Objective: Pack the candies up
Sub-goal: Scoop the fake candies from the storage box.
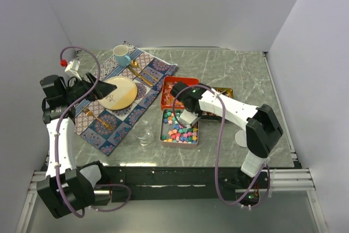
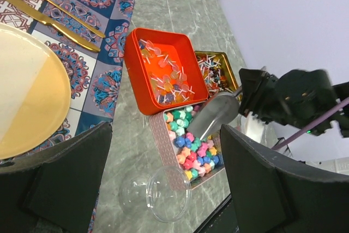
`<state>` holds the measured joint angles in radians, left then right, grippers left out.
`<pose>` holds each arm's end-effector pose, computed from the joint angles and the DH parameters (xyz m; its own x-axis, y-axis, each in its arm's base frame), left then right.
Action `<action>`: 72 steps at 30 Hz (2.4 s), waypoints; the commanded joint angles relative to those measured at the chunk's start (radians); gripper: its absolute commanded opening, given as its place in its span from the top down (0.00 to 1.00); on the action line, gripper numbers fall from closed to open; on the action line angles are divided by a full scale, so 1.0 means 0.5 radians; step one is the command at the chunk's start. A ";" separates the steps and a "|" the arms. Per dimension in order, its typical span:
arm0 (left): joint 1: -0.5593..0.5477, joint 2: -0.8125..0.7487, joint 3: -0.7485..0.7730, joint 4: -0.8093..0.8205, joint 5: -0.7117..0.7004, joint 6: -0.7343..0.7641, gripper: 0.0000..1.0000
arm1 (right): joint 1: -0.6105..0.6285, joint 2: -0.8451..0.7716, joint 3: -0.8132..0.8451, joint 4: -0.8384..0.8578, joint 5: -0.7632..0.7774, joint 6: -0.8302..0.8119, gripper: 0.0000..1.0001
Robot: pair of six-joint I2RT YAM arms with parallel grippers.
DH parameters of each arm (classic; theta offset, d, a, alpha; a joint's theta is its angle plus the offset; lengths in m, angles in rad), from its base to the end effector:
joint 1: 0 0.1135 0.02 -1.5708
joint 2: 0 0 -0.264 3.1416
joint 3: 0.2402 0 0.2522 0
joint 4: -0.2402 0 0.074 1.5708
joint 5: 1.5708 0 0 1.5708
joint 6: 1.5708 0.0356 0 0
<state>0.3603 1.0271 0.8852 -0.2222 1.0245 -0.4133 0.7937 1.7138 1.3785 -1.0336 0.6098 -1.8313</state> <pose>0.2174 0.0494 0.3312 -0.5317 -0.4233 -0.7336 0.3827 0.6526 -0.6540 0.2455 0.2205 0.2498 0.6639 -0.4547 0.5938 -0.5340 -0.8440 -0.0493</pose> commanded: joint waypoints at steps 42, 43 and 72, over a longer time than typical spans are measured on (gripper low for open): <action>0.025 0.412 0.273 -0.080 -0.058 0.139 0.15 | 0.054 0.079 -0.302 0.779 -0.897 1.107 1.00; 0.028 0.422 0.294 -0.086 -0.064 0.155 0.15 | 0.030 0.061 -0.318 0.788 -0.907 1.104 1.00; 0.028 0.312 0.144 0.140 -0.469 0.072 0.17 | 0.112 -0.204 0.203 0.266 -0.416 0.938 1.00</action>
<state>0.3702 1.2610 0.9836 -0.2321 0.8421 -0.3431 0.8150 1.5597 1.3949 -0.8284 0.3107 -1.2858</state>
